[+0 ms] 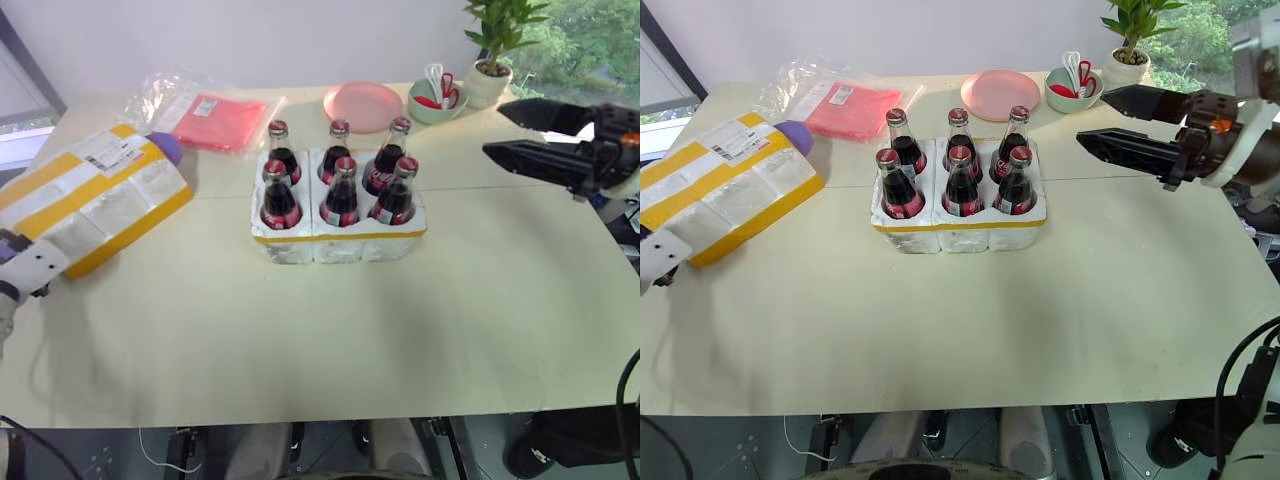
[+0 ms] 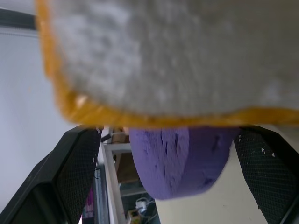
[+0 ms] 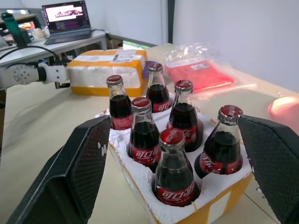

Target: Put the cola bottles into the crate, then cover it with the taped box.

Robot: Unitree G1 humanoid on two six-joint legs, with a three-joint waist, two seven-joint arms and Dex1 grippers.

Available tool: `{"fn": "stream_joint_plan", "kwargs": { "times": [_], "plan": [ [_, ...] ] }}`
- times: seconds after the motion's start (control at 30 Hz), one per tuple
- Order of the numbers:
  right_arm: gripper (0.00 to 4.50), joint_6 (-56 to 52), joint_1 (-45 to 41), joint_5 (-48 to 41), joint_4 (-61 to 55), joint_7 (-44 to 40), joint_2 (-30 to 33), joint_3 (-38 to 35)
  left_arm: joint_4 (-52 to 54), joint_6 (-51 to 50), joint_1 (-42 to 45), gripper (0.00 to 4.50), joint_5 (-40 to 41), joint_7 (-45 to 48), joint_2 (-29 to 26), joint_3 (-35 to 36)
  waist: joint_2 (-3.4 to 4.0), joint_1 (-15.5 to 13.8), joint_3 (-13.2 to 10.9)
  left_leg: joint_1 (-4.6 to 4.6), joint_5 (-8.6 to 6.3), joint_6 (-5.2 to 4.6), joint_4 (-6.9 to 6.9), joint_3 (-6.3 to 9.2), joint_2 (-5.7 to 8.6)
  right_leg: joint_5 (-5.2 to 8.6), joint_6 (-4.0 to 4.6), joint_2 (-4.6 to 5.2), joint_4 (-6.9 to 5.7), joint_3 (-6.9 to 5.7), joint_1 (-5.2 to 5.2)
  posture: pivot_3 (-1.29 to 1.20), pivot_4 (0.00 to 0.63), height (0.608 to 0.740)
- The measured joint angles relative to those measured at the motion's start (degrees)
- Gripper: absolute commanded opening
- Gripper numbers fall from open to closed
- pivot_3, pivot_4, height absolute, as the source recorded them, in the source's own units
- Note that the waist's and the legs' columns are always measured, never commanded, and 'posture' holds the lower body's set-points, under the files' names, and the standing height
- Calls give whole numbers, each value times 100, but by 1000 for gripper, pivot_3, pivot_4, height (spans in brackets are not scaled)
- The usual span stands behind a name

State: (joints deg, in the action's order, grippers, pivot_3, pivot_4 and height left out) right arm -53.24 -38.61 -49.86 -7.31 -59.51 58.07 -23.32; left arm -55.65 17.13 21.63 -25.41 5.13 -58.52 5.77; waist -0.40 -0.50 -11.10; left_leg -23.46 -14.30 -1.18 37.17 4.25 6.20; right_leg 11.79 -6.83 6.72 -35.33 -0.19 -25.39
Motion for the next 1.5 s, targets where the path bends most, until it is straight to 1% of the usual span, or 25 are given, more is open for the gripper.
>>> {"fn": "stream_joint_plan", "kwargs": {
  "times": [0.07,0.2,0.4,0.43,0.47,0.5,0.57,0.6,0.87,1.0,1.07,1.2,1.37,1.5],
  "plan": [
    [4365,-55,51,-43,-34,92,91,-87,-463,12,360,4500,-46,-113,1,-192,-1,-11,1,0,1,-1,3,-2,0,0,0,0,-2,0,1,0,150,740],
    [4365,-100,209,-53,-36,222,270,-339,-996,22,776,4500,-49,-193,26,-472,-7,-19,4,1,1,-2,5,-2,2,0,0,2,-4,0,1,0,150,740],
    [4365,-290,629,-202,-81,218,554,-696,-1399,92,1225,4500,-41,-168,155,-774,-18,-31,11,1,1,-2,10,-2,2,0,-1,3,-8,0,3,0,150,740],
    [4500,-340,718,-257,-136,181,587,-737,-1423,91,1270,3964,-34,-155,157,-798,-18,-26,11,0,2,-2,10,-2,2,0,-1,3,-8,0,3,0,150,740],
    [4500,-363,765,-299,-180,154,597,-756,-1439,91,1293,3691,-27,-146,159,-810,-18,-25,11,1,2,-2,10,-2,2,0,-1,4,-8,0,3,0,150,740],
    [4500,-370,825,-330,-247,136,611,-790,-1460,89,1315,3225,-17,-132,169,-838,-18,-22,11,1,2,-2,10,-2,2,0,-1,3,-8,0,3,0,150,740],
    [4500,-356,895,-332,-313,132,620,-842,-1508,61,1353,2119,-7,-134,204,-860,-19,-7,11,1,2,-2,10,-2,1,0,-1,2,-9,0,2,0,150,740],
    [4500,-318,901,-321,-319,146,627,-855,-1521,35,1408,1730,-2,-147,199,-861,-17,-10,12,1,2,-2,10,-2,1,0,-1,3,-10,0,2,0,150,740],
    [4500,-275,1086,-317,-313,126,751,-866,-1559,-45,1553,1730,42,-174,175,-932,-19,-21,15,2,2,-3,11,-3,2,0,-1,3,-11,1,3,0,150,740],
    [4500,182,1466,142,-315,70,796,-841,-1472,0,1798,1730,63,-141,87,-933,-28,-29,18,1,2,-3,15,-2,2,-1,-1,3,-11,-1,5,0,150,740],
    [4500,389,1695,364,-315,-14,827,-813,-1248,89,1970,1730,104,-39,-24,-927,-34,-35,18,1,2,-3,17,-2,2,-1,-1,3,-11,-1,7,0,150,740],
    [4500,589,1972,495,-317,-212,827,-760,-185,235,2159,1730,316,435,-191,-855,-34,-22,18,1,2,-3,17,-3,4,-1,-2,4,-11,0,7,0,150,740],
    [4500,686,1972,540,-286,-223,811,-741,2058,-160,2336,1730,855,1476,-190,-667,-36,-20,16,-2,2,-3,19,-2,2,-1,-2,3,-9,0,7,0,150,740],
    [4500,806,1971,594,-251,-184,692,-604,3778,-833,2745,1730,1209,2270,58,-675,-36,-20,16,-2,3,-4,25,-3,3,-1,-2,1,-10,-1,12,0,150,740]
  ]
}}
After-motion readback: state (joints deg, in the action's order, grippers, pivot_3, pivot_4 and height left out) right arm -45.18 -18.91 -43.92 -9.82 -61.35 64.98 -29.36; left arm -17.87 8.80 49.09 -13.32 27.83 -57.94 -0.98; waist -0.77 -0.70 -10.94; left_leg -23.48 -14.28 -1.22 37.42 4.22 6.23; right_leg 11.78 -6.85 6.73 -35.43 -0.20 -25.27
